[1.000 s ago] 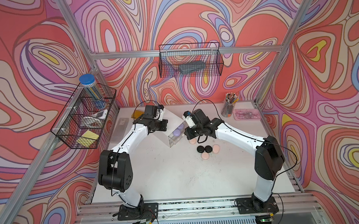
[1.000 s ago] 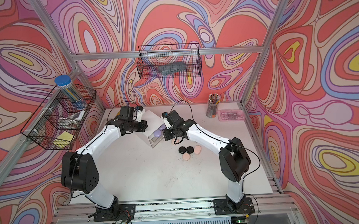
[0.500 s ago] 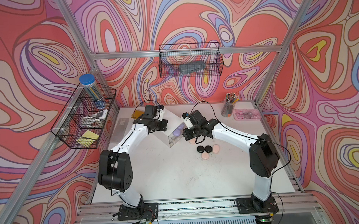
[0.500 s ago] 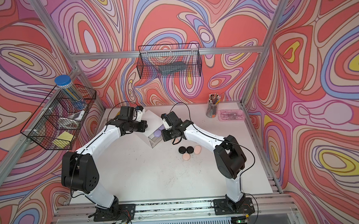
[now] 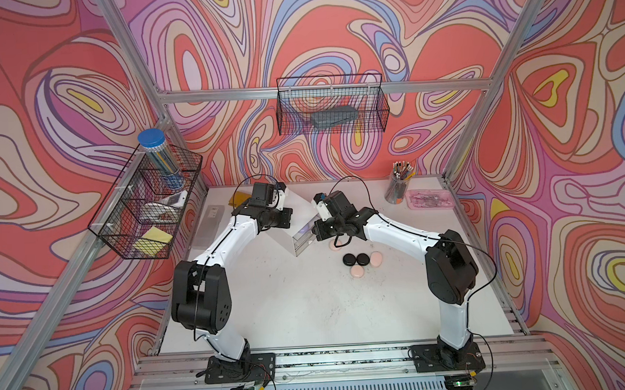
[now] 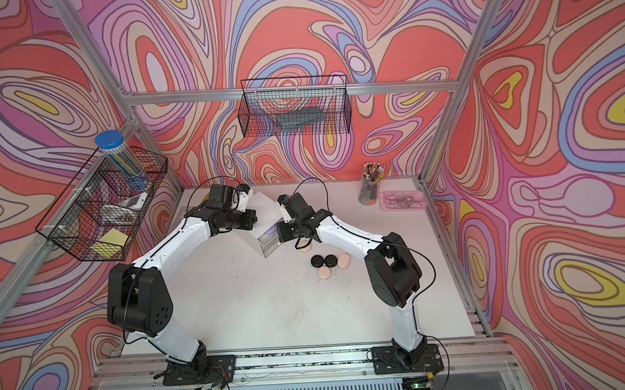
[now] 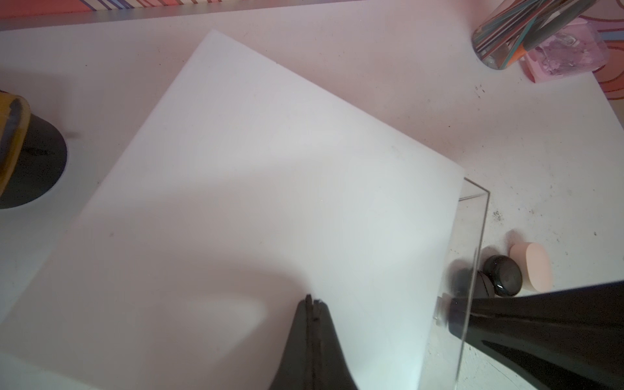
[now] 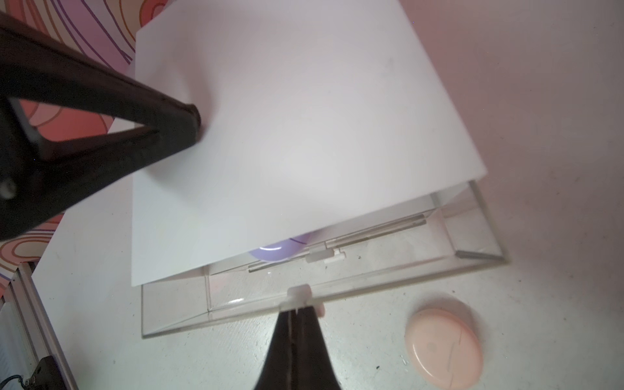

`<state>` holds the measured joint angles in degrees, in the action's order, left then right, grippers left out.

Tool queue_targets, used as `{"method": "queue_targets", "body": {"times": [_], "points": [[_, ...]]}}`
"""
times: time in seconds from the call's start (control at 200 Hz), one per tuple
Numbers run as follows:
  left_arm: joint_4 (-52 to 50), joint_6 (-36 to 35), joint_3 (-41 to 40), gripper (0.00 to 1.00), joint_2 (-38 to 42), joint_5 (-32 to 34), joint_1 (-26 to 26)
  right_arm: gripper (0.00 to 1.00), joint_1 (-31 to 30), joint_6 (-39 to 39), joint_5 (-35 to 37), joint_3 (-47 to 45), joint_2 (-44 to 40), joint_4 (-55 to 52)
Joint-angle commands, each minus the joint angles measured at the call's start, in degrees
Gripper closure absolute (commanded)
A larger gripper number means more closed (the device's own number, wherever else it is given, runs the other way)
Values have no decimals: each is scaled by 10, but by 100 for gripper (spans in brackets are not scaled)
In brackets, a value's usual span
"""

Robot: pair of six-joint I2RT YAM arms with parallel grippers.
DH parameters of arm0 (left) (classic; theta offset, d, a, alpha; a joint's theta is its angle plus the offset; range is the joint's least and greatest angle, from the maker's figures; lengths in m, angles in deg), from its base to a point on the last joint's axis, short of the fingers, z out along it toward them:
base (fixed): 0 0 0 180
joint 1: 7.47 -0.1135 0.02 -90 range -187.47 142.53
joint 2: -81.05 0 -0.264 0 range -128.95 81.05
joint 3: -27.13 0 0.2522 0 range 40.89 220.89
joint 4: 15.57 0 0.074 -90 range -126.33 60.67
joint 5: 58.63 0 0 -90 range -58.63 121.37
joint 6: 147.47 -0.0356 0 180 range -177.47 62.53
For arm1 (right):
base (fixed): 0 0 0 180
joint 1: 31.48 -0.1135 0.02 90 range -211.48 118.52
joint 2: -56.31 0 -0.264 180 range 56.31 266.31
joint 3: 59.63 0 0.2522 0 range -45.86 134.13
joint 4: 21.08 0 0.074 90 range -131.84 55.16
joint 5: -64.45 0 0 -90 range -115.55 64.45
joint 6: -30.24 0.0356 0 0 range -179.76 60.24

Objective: Put the bluetooth earphones in the drawer according to color
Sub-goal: Close the drawer in the storage box.

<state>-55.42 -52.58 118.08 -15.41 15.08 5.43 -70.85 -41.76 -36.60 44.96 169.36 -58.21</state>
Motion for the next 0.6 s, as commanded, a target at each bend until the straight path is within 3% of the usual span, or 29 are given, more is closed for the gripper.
{"method": "queue_targets", "body": {"times": [0.0, 0.596], "points": [[-71, -5, -7, 100, -26, 6, 6, 100, -3, 14, -4, 15, 16, 26], [-72, -7, -6, 100, -29, 6, 8, 100, -3, 23, -11, 46, 43, 42]]}}
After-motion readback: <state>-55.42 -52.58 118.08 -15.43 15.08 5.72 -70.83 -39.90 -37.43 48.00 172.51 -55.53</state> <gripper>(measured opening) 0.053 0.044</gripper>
